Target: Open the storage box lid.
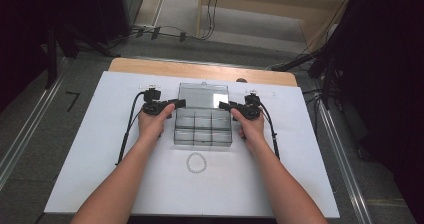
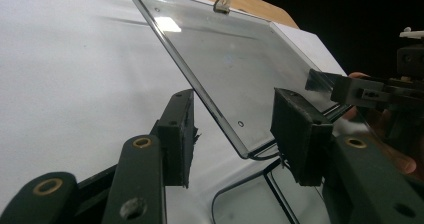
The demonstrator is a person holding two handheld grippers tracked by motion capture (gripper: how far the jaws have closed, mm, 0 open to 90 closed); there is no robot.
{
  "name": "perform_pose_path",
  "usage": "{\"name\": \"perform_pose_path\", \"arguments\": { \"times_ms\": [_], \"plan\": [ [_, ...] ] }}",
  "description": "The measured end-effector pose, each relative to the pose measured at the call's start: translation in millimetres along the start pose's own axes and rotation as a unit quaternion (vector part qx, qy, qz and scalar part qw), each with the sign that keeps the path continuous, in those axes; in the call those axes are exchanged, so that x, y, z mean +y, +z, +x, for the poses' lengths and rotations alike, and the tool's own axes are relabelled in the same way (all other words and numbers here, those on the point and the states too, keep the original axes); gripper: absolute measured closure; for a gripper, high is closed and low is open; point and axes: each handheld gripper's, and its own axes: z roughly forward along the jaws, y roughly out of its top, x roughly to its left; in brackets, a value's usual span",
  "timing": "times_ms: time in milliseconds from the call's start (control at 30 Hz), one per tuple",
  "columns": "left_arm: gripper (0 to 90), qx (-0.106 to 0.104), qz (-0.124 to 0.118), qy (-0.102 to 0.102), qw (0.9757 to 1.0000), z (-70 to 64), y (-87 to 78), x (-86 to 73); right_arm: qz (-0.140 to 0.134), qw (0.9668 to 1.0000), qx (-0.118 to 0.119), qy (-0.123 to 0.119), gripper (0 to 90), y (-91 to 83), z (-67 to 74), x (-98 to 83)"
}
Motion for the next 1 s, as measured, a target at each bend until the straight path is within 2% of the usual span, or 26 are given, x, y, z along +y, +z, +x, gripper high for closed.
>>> {"name": "perform_pose_path", "arguments": {
  "times_ms": [100,333,500,600,700,1000],
  "plan": [
    [50.8,0.001,-0.001,0.006,1.0,-1.1,-0.5,-0.1,0.0,1.0,0.0,0.001,40.7,0.1,-0.3,0.0],
    [45.3,0.007,-0.002,0.021,0.9998,-4.2,-2.3,-0.1,-0.002,0.9997,-0.022,-0.007,33.3,-1.2,1.4,0.1],
    [36.1,0.006,-0.023,0.038,0.999,-9.4,-9.9,-1.2,-0.009,0.9993,-0.036,0.001,26.2,-5.2,0.5,0.7],
    [28.3,0.005,-0.027,0.053,0.9982,-14.8,-15.3,-1.1,-0.021,0.9992,-0.033,-0.011,25.0,-9.4,2.3,-0.3],
    [23.6,0.008,-0.024,0.075,0.9969,-21.9,-20.5,0.5,-0.018,0.9985,-0.036,-0.037,19.8,-12.5,7.2,-2.0],
    [11.2,-0.008,-0.03,0.107,0.9937,-40.4,-36.0,0.7,-0.012,0.9962,-0.028,-0.081,8.9,-27.9,26.4,-9.2]
  ]
}}
